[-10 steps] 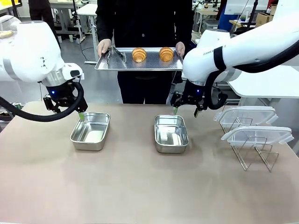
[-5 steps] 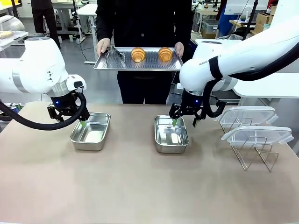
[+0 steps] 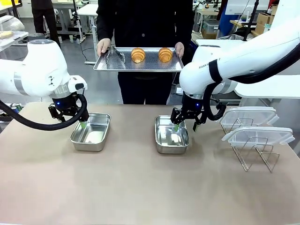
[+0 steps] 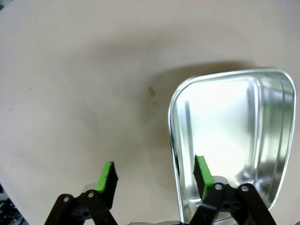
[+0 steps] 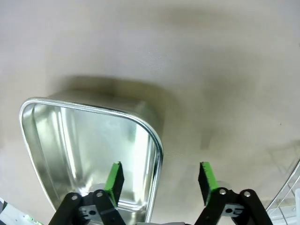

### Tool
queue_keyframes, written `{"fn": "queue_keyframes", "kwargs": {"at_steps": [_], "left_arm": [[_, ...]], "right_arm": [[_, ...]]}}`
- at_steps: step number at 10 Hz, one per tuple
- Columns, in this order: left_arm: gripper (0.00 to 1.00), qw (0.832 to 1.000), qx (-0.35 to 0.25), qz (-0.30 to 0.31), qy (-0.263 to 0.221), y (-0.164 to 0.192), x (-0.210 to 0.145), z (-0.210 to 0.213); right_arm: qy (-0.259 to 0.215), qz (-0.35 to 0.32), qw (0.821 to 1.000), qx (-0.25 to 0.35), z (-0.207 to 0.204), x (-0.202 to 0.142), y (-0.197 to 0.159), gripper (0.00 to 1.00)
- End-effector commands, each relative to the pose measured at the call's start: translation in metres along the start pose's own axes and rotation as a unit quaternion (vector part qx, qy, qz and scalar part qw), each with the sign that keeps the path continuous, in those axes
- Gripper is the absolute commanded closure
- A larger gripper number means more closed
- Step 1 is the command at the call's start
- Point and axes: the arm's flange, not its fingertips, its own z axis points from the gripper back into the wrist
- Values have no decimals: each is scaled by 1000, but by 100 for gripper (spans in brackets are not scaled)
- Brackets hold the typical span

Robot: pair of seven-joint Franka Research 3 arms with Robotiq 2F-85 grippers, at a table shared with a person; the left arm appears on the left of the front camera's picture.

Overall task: Place the bread in airtight containers.
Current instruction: Lift both Airtight Container.

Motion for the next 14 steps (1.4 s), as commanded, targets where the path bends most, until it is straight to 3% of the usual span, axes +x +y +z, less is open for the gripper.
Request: {"fn": "queue_keyframes", "kwargs": {"at_steps": [1, 2, 3, 11, 12, 14], "left_arm": [[100, 999, 23, 19, -15, -2, -5, -7], [61, 999, 28, 22, -12, -3, -5, -9], [100, 999, 25, 22, -12, -3, -4, -11], [100, 1000, -11, 25, -3, -2, -1, 3], [100, 999, -21, 25, 2, -3, 1, 11], [100, 998, -34, 49, 3, -10, 7, 42]], "right_arm": [[5, -4, 1000, -20, 0, -2, 2, 100], [6, -6, 1000, -21, 0, -2, 2, 65], [5, -6, 1000, -24, 0, -2, 3, 100], [-21, -25, 999, -23, 7, 2, -1, 100], [-6, -40, 999, -6, 17, 5, -7, 100], [-23, -41, 999, 12, 56, 6, -15, 100]]}}
